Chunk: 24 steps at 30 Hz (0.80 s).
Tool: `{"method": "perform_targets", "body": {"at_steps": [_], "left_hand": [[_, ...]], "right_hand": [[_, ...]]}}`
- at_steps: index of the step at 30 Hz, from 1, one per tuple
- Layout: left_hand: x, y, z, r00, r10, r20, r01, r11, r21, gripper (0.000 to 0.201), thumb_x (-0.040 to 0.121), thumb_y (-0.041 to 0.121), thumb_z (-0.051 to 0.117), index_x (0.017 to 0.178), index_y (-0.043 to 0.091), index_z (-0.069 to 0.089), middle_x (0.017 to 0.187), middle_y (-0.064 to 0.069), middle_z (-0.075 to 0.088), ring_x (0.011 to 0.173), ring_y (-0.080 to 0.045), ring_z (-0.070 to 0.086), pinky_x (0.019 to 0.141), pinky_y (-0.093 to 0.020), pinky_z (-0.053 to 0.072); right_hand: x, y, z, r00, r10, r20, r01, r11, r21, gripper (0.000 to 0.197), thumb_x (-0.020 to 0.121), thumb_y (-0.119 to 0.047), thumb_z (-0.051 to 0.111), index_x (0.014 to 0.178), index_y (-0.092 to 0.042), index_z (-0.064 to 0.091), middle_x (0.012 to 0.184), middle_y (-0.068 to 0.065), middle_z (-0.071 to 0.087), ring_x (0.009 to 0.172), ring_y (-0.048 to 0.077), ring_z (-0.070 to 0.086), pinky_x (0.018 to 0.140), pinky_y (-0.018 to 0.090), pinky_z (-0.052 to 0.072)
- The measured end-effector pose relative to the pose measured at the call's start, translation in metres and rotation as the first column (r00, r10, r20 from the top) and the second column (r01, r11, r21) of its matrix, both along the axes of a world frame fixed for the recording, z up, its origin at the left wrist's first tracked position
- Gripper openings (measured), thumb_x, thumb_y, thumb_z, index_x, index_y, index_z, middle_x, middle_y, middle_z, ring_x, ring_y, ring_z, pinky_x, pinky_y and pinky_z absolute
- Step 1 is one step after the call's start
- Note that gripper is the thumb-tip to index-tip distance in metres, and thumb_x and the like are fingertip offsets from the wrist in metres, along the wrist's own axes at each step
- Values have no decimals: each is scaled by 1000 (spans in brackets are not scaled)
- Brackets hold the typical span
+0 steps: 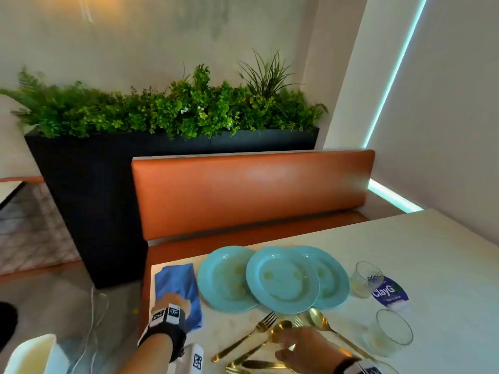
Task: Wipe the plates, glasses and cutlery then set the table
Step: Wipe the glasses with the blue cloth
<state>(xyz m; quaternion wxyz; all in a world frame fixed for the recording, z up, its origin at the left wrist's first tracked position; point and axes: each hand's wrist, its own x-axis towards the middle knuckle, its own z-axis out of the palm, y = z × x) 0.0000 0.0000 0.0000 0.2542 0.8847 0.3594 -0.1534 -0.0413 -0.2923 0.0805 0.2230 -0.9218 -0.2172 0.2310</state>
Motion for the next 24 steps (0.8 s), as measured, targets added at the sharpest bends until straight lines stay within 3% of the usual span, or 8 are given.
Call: {"method": "perform_targets", "body": {"at_steps": [3, 6, 10, 12, 15, 18, 20, 24], "left_hand": [[17, 18, -24, 991, 127, 31, -126, 991, -39, 42, 91, 30, 50, 123, 3, 57, 125, -16, 58, 114, -32, 57, 91, -33, 47], [28, 24, -32, 981, 193, 29, -192, 981, -30, 52, 91, 43, 46, 125, 4, 54, 125, -16, 55, 113, -32, 56, 94, -37, 48], [35, 30, -42, 956, 291, -37, -293, 953, -78, 66, 84, 47, 59, 128, -1, 48, 121, -20, 53, 110, -37, 54, 84, -39, 46], [38, 32, -45, 949, 307, -70, -313, 940, -133, 60, 78, 33, 69, 125, -1, 51, 112, -19, 57, 103, -36, 59, 79, -37, 47], [42, 29, -30, 930, 368, -4, -358, 900, -248, 39, 87, 16, 58, 121, -2, 54, 104, -20, 57, 97, -33, 58, 81, -36, 44], [41, 20, -10, 866, 460, 196, -389, 867, -312, 42, 87, 12, 54, 126, -3, 47, 113, -26, 57, 103, -39, 56, 84, -40, 44], [38, 9, 9, 808, 460, 368, -362, 880, -307, 48, 86, 8, 55, 130, -4, 43, 121, -32, 54, 110, -45, 54, 88, -44, 43], [40, -27, 59, 660, 391, 642, -186, 913, -364, 38, 81, 8, 60, 116, -6, 51, 113, -31, 59, 105, -47, 55, 86, -44, 42]], "right_hand": [[20, 8, -15, 989, -86, -124, 83, 996, -27, 81, 49, -87, 33, 106, -39, 62, 84, -28, 47, 90, 0, 50, 82, 12, 40], [30, 7, -28, 980, -151, -132, 141, 987, -83, 46, 46, -90, 43, 78, -56, 48, 104, -23, 58, 108, 1, 56, 101, 21, 42], [37, 11, -27, 977, -166, -137, 149, 981, -126, 11, 75, -52, 59, 83, -55, 51, 109, -22, 63, 105, -3, 57, 101, 22, 44], [41, 14, -26, 978, -167, -123, 149, 979, -140, 11, 80, -44, 59, 87, -52, 57, 108, -19, 64, 103, -1, 59, 99, 24, 46], [46, 21, -24, 978, -171, -120, 152, 977, -152, 24, 85, -36, 59, 108, -33, 64, 110, -9, 63, 106, 8, 58, 97, 24, 46], [49, 25, -16, 977, -182, -110, 168, 978, -123, 29, 87, -29, 59, 115, -23, 64, 104, -6, 65, 104, 10, 59, 97, 24, 47], [49, 28, -8, 980, -169, -102, 155, 979, -136, 34, 89, -29, 56, 123, -21, 59, 116, -4, 65, 108, 11, 58, 98, 23, 45], [49, 30, 7, 976, -212, -55, 209, 976, -59, 36, 90, -31, 56, 126, -24, 56, 121, -4, 61, 92, 7, 57, 84, 13, 43]]}}
